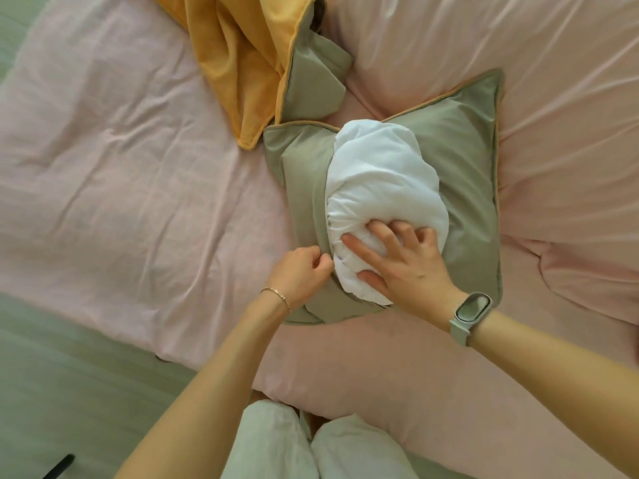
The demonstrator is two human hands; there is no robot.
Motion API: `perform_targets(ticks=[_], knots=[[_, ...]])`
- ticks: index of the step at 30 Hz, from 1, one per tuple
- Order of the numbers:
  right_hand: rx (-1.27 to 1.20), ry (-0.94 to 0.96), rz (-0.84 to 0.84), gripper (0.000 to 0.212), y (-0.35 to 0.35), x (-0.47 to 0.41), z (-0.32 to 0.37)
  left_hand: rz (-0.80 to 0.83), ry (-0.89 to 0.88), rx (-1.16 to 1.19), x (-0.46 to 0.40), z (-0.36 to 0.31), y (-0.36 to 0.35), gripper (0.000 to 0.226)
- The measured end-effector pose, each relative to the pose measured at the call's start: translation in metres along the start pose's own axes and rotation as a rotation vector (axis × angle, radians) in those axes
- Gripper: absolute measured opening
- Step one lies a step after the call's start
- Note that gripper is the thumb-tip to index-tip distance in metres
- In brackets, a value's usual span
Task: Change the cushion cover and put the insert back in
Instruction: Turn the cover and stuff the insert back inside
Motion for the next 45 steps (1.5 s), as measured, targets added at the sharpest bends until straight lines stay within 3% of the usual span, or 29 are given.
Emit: perform_targets(ticks=[5,9,13,16,19,21,23,27,31,33,37,39,41,45], knots=[[0.039,-0.038,0.198,0.047,-0.023,-0.047,0.028,-0.091,-0.152,0.250,0.006,-0.003,0.011,0.037],[-0.063,0.020,0.264,0.046,-0.030,-0.060,0.041,-0.149,-0.063,0.343,-0.005,0.006,0.022,0.042],[-0.501,-0.064,0.219,0.036,-0.002,-0.032,0.016,-0.110,-0.011,0.357,-0.004,-0.002,0.014,0.043],[-0.807,-0.265,0.026,0.031,0.027,-0.006,-0.010,-0.070,-0.066,0.197,0.000,-0.017,0.012,0.037],[-0.717,-0.394,-0.227,0.031,0.041,-0.019,-0.026,-0.416,-0.146,0.063,-0.011,-0.036,0.031,0.035],[-0.635,-0.475,-0.281,0.036,0.040,-0.054,-0.029,-0.539,-0.164,0.038,-0.034,-0.050,0.045,0.019],[-0.575,-0.517,-0.196,0.044,0.036,-0.094,-0.028,-0.528,-0.129,0.035,-0.060,-0.057,0.051,0.011],[-0.521,-0.486,0.240,0.046,0.004,-0.128,-0.018,-0.532,-0.002,0.061,-0.082,-0.046,0.052,0.015],[-0.508,-0.359,0.156,0.051,-0.004,-0.085,-0.009,-0.454,0.063,0.303,-0.074,-0.035,0.049,0.027],[-0.532,-0.307,0.121,0.055,-0.001,-0.060,-0.012,-0.388,0.018,0.173,-0.073,-0.040,0.047,0.033],[-0.539,-0.232,0.095,0.054,0.009,-0.035,-0.014,-0.136,-0.103,-0.422,-0.075,-0.058,0.043,0.031],[-0.488,-0.223,0.101,0.051,0.008,-0.034,-0.008,-0.068,-0.161,-0.508,-0.078,-0.059,0.047,0.026],[-0.413,-0.217,0.105,0.051,0.006,-0.038,0.000,-0.027,-0.173,-0.372,-0.078,-0.050,0.055,0.030],[-0.295,-0.157,0.214,0.051,-0.010,-0.071,0.022,-0.059,-0.194,0.131,-0.070,-0.029,0.065,0.026]])
Point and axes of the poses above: each hand's wrist, its own x-axis away from the middle knuckle, its own y-axis out of the back of the hand, z = x × y, the point moved 2 cm from there along -x, towards the middle knuckle, and after that the axes turned 14 degrees about -y, right-handed, at the moved point
